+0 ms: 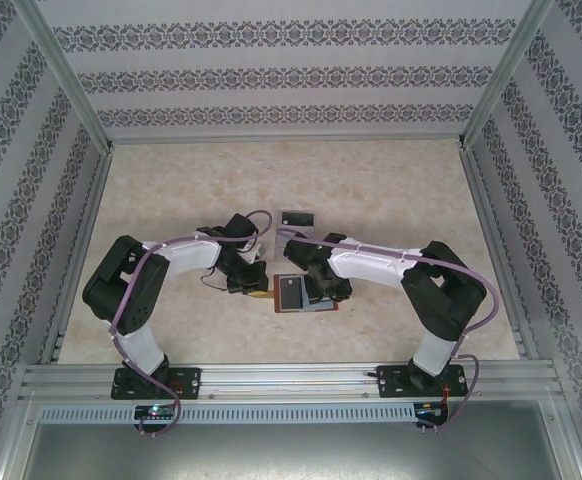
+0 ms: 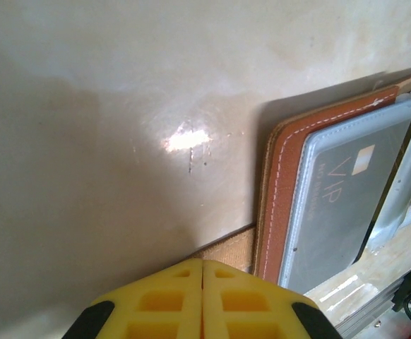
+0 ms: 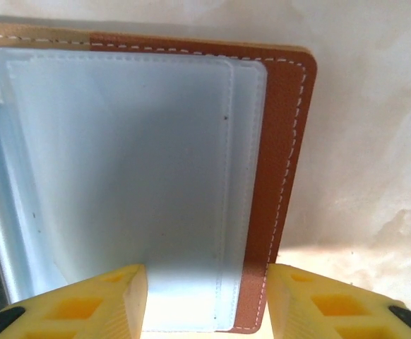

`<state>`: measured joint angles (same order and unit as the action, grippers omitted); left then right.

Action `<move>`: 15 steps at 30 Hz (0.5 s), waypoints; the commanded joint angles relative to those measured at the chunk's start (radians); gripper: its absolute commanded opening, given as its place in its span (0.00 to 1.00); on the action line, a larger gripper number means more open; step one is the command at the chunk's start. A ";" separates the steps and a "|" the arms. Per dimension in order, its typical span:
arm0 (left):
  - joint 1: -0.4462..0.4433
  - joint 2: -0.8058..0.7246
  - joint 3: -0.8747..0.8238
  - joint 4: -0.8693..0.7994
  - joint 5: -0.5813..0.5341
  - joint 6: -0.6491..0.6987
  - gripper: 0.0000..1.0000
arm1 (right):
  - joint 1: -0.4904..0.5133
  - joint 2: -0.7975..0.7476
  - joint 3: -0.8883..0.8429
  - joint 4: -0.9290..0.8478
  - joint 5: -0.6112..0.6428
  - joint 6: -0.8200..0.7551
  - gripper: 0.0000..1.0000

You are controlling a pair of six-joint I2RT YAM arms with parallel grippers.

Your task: Take the credit cards out of the card holder

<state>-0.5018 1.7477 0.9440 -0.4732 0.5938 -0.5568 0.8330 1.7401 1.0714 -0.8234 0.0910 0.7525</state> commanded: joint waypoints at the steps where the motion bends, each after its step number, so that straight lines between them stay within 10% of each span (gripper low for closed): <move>1: 0.002 -0.028 0.032 -0.048 -0.010 0.018 0.07 | -0.011 -0.053 -0.011 -0.013 0.021 -0.002 0.46; 15: -0.035 -0.027 0.072 0.014 0.043 -0.055 0.06 | -0.065 -0.161 -0.045 0.127 -0.137 0.003 0.32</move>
<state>-0.5243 1.7321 0.9958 -0.4839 0.6014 -0.5770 0.7837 1.6081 1.0546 -0.7567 0.0246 0.7532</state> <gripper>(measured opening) 0.066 0.324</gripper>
